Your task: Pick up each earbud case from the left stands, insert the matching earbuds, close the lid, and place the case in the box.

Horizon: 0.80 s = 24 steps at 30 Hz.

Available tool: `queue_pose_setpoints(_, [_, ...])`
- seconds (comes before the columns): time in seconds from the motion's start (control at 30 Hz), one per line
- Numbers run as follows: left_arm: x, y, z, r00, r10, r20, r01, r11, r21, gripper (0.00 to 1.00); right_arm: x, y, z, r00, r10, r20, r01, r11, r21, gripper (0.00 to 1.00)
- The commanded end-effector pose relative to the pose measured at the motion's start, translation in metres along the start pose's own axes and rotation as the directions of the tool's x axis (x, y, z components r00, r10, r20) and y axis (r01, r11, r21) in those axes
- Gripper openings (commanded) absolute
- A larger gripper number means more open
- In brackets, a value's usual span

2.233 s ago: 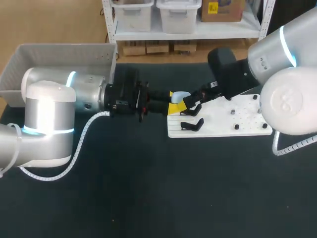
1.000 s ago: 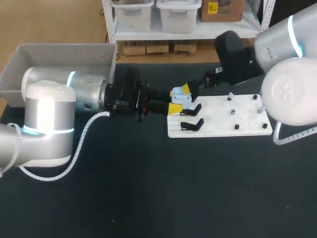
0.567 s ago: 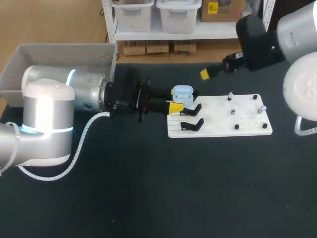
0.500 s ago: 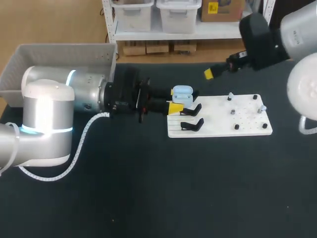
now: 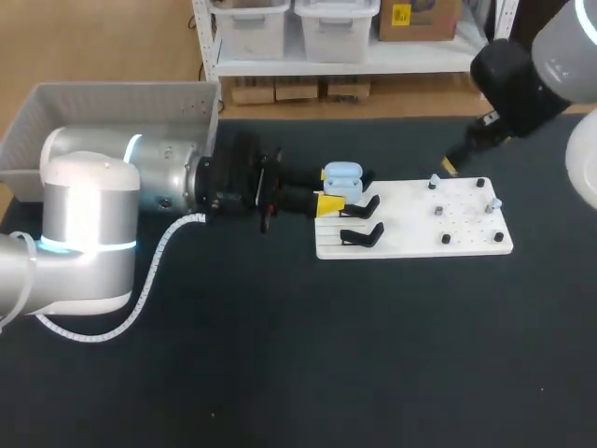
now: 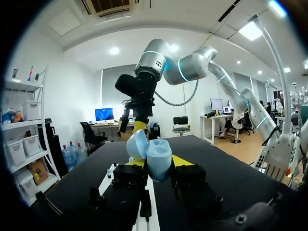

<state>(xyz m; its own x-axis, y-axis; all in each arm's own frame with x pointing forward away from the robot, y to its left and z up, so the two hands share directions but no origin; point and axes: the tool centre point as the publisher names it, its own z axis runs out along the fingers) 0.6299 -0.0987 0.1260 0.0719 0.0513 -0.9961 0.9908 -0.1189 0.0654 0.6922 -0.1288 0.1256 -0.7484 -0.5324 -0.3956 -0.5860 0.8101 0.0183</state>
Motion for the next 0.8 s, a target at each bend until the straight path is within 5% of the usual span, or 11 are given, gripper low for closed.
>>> queue_pose_setpoints(0.03, [0.001,-0.001,0.000,1.000,0.003,0.003,-0.003,1.000,-0.005,0.00,0.006,-0.010,0.010,0.997,0.024,-0.074,-0.014,0.991,0.136,1.00])
queue_pose_setpoints(0.37, [0.001,-0.001,0.000,1.000,0.003,0.003,-0.003,1.000,-0.005,0.00,0.034,-0.042,0.030,0.980,0.102,-0.170,-0.083,0.990,0.115,1.00])
queue_pose_setpoints(0.73, [0.001,-0.001,0.000,1.000,0.003,0.003,-0.003,1.000,-0.005,0.00,0.048,-0.050,0.047,0.975,0.080,-0.208,-0.075,0.997,0.030,1.00])
queue_pose_setpoints(0.8, [0.001,-0.001,0.000,1.000,0.003,0.003,-0.003,1.000,-0.005,0.00,0.048,-0.051,0.050,0.974,0.063,-0.220,-0.059,0.998,0.025,0.91])
